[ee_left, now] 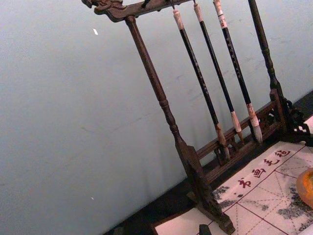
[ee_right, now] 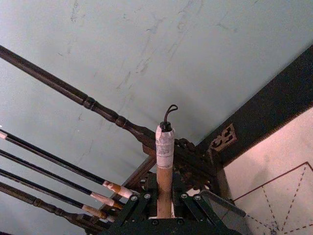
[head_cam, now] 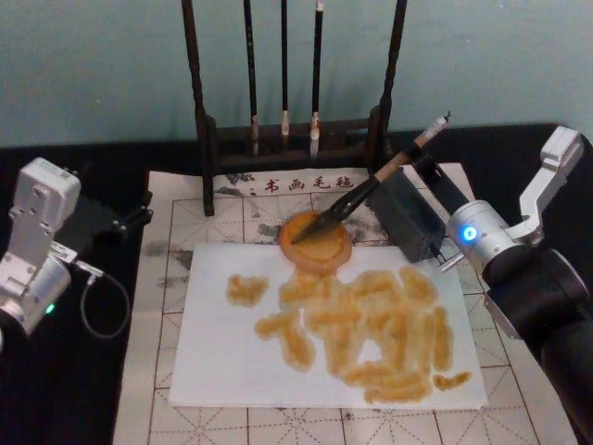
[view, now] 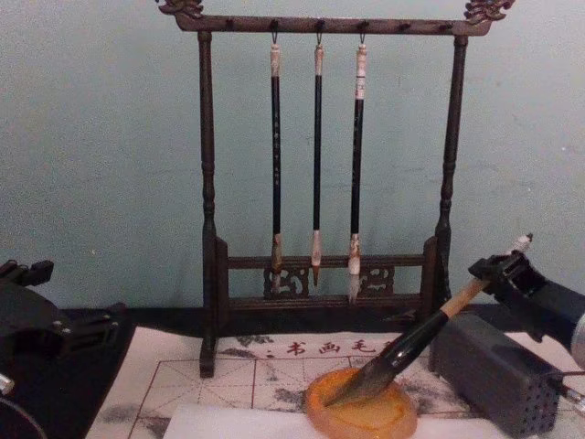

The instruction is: Pick up the brush from the inkstone, write on the paper, then place the brush back to its original position.

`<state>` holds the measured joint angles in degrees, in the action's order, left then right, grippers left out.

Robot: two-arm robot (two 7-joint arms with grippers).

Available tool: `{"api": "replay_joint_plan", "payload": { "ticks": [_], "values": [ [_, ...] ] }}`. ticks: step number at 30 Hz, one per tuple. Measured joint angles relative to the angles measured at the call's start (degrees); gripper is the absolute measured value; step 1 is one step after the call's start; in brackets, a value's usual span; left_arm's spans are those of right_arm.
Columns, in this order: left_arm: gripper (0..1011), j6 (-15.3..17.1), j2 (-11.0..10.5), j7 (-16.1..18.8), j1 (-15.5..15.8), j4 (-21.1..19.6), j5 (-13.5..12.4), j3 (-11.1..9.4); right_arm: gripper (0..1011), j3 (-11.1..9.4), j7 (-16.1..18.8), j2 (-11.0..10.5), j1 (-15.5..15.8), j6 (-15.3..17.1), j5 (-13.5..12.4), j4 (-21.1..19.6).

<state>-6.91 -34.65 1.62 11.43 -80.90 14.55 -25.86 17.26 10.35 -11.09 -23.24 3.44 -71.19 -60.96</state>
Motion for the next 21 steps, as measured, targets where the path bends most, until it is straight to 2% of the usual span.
{"api": "replay_joint_plan", "payload": {
  "ticks": [21],
  "values": [
    [1001, 0.00, 0.00, 0.00, 0.00, 0.00, 0.00, 0.00, 199, -0.16, -0.65, -0.02, 0.30, 0.12, 0.31, -0.30]
  ]
}}
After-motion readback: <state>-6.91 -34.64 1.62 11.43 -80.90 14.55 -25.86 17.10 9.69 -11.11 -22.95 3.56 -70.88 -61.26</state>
